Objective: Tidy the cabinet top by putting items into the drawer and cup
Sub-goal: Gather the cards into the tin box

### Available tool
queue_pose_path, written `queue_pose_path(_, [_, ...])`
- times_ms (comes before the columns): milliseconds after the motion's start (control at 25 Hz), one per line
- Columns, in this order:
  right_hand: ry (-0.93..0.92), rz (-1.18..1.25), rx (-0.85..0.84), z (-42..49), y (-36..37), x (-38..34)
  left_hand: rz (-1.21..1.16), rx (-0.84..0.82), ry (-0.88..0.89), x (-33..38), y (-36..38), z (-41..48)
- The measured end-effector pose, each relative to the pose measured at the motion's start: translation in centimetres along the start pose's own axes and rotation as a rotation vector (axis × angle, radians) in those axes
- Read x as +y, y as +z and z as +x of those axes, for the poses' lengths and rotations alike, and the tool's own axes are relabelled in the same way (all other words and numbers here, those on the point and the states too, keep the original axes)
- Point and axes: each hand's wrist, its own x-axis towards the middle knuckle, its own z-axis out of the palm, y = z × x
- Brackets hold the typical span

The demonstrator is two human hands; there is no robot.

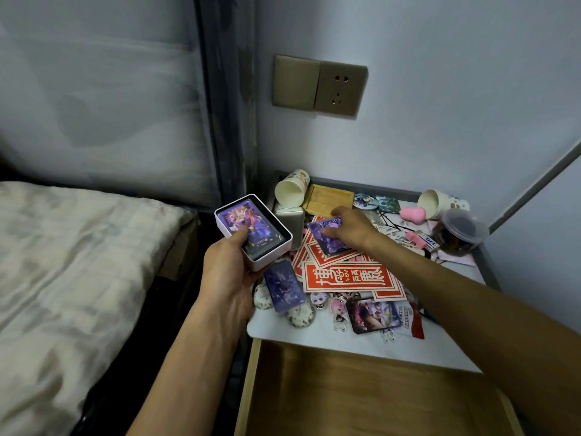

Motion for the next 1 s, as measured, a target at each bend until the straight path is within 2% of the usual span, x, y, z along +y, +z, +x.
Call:
queue_pose_path(280, [0.092,-0.129,0.023,-1.0,0.2,-2.0,-0.015,0.023,-0.007,0.4,-0.7,-0.7])
queue_pose_path(400, [0.113,-0.109,0.058,-1.0,0.0,-2.4,-0.013,0.022,-0.011,0.4,-0.8,-1.0])
queue_pose_path(560, [0.091,0.008,0.212,-1.1,-0.7,-2.0,-0.009,0.015,-0.018,0.2,-0.8,-1.1])
queue_pose_path(640, [-0.016,0.129,0.353,-2.3,-2.5,-2.7,-0.008,-0.016,-0.022,0.3,-0.7,-1.1])
queue_pose_path(720, [-0.123,0.3,0.418,-4.5,-4.9,-4.1,0.028,-0.031,-0.013,-0.2,-0.6,-0.9])
queue_pose_path(840, [-0.21,0.533,0.23,-7.1,-5.6,-6.9,0.05,-0.06,-0.014,-0.9,-0.3,-0.6])
queue_pose_path(1000, [-0.238,0.342,0.148,-8.0,-3.0,-8.6,0.048,-0.087,-0.028,-1.8,0.4,-0.7])
